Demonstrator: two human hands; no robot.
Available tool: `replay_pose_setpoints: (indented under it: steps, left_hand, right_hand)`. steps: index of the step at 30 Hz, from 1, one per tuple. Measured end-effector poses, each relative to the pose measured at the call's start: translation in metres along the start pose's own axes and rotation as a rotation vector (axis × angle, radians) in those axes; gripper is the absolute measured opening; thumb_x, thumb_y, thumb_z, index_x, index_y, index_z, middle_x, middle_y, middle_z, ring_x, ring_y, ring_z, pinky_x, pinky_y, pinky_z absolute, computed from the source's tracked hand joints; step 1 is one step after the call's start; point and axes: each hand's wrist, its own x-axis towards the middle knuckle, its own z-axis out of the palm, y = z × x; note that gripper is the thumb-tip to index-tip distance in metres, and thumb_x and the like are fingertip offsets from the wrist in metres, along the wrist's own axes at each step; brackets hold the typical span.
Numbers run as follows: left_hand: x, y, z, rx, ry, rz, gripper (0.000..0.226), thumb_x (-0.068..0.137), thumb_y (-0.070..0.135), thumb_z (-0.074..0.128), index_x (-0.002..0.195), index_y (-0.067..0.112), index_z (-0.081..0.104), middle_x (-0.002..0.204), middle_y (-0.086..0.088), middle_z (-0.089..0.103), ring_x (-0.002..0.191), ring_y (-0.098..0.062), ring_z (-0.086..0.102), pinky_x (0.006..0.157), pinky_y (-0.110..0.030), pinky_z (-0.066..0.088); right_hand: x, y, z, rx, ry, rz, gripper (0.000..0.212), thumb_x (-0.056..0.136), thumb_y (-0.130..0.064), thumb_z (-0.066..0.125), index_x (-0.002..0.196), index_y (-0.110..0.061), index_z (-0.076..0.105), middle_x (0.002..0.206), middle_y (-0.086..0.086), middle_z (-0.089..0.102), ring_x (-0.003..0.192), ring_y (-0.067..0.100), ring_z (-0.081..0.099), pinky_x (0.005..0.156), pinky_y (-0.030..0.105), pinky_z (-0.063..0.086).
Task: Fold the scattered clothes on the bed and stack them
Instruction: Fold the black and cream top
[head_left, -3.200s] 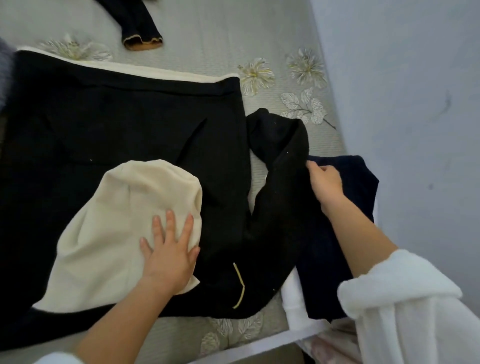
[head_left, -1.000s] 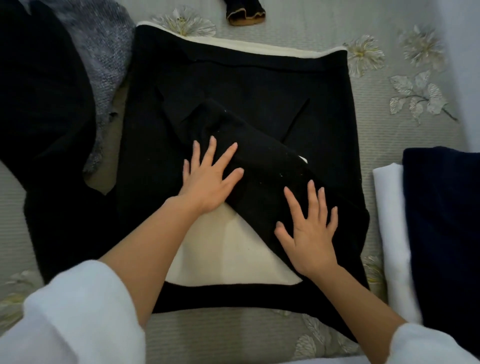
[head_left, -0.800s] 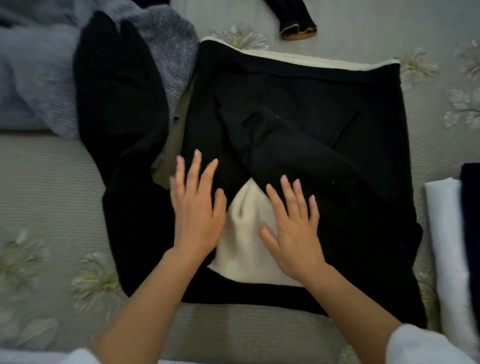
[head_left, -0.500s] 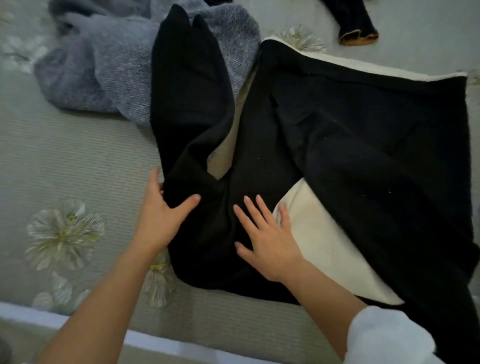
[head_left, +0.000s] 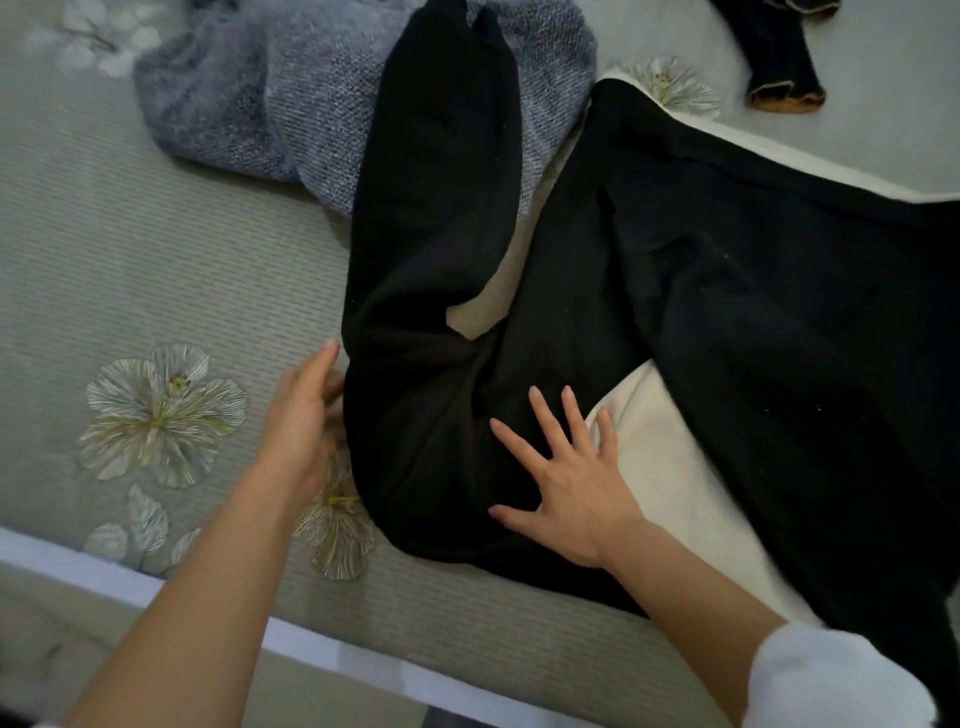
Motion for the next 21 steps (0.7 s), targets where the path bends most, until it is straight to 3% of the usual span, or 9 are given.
replay_pose_setpoints:
  steps: [2,3,6,10,12,16,18,20,21]
  left_hand:
    - [0.008,0.019,0.008,0.074,-0.09,0.006,0.032,0.09,0.05,0.054,0.106,0.024,0.064,0.085,0.005,0.07,0.068,-0.006,0.065,0.066,-0.027,0.048]
    - [0.011,0.028,0.015,0.1,-0.136,-0.016,0.035,0.087,0.052,0.057,0.107,0.025,0.067,0.085,0.005,0.072,0.073,-0.008,0.068,0.071,-0.027,0.05]
    - [0.021,0.046,0.031,0.113,-0.183,-0.023,0.044,0.083,0.043,0.068,0.117,0.016,0.066,0.104,-0.004,0.073,0.091,-0.015,0.071,0.083,-0.03,0.053]
    - [0.023,0.059,0.023,-0.218,0.076,0.272,0.038,0.092,0.038,0.058,0.123,0.016,0.061,0.119,-0.001,0.068,0.108,-0.015,0.065,0.096,-0.036,0.05]
    - [0.012,0.058,0.009,-0.291,0.15,0.313,0.038,0.094,0.038,0.054,0.126,0.017,0.06,0.122,0.0,0.066,0.111,-0.014,0.063,0.098,-0.037,0.049]
    - [-0.007,0.059,0.007,-0.231,-0.185,0.104,0.037,0.094,0.031,0.054,0.126,0.015,0.059,0.121,-0.002,0.067,0.112,-0.017,0.063,0.096,-0.034,0.048]
    - [-0.016,0.071,0.02,-0.124,-0.239,0.209,0.036,0.09,0.02,0.059,0.124,0.01,0.06,0.118,-0.005,0.068,0.111,-0.018,0.063,0.094,-0.031,0.049]
    - [-0.027,0.083,0.044,-0.009,-0.217,0.415,0.031,0.087,0.015,0.065,0.117,0.009,0.063,0.11,-0.004,0.071,0.106,-0.015,0.066,0.09,-0.027,0.051]
    - [-0.034,0.086,0.06,0.069,-0.231,0.511,0.029,0.084,0.016,0.068,0.112,0.01,0.065,0.104,0.0,0.072,0.101,-0.012,0.067,0.087,-0.026,0.052]
  right_hand:
    - [-0.004,-0.003,0.003,0.048,0.043,-0.007,0.076,0.088,-0.072,0.027,0.149,-0.042,-0.009,0.153,-0.005,-0.028,0.142,0.024,-0.031,0.112,0.052,-0.02]
    - [-0.005,-0.004,0.004,0.081,0.066,-0.007,0.073,0.09,-0.07,0.024,0.149,-0.042,-0.007,0.156,-0.007,-0.022,0.143,0.021,-0.028,0.114,0.05,-0.019]
    - [-0.004,-0.006,0.006,0.141,0.087,0.025,0.07,0.087,-0.068,0.012,0.15,-0.042,-0.001,0.16,-0.01,-0.011,0.144,0.014,-0.024,0.115,0.048,-0.017]
    - [0.0,-0.006,0.006,0.154,0.068,0.045,0.073,0.083,-0.067,0.004,0.151,-0.04,0.005,0.16,-0.012,-0.011,0.142,0.011,-0.026,0.114,0.047,-0.018]
    - [-0.001,-0.006,0.006,0.157,0.066,0.043,0.072,0.082,-0.066,0.003,0.151,-0.042,0.004,0.16,-0.012,-0.011,0.141,0.011,-0.027,0.115,0.048,-0.016]
    - [-0.001,-0.004,0.003,0.196,0.068,0.02,0.071,0.083,-0.065,0.013,0.15,-0.042,0.011,0.16,-0.014,-0.007,0.144,0.011,-0.021,0.116,0.047,-0.014]
    - [0.001,-0.003,-0.003,0.382,0.11,0.036,0.063,0.087,-0.061,0.032,0.147,-0.04,0.029,0.158,-0.016,0.013,0.148,0.009,-0.003,0.119,0.044,-0.006]
    - [0.005,0.001,-0.02,0.908,0.202,0.172,0.045,0.09,-0.041,0.058,0.133,-0.033,0.052,0.142,-0.01,0.048,0.137,0.007,0.036,0.117,0.037,0.023]
    - [0.008,0.006,-0.034,1.244,0.281,0.264,0.034,0.089,-0.03,0.062,0.123,-0.028,0.059,0.127,-0.003,0.061,0.12,0.008,0.054,0.105,0.032,0.04]
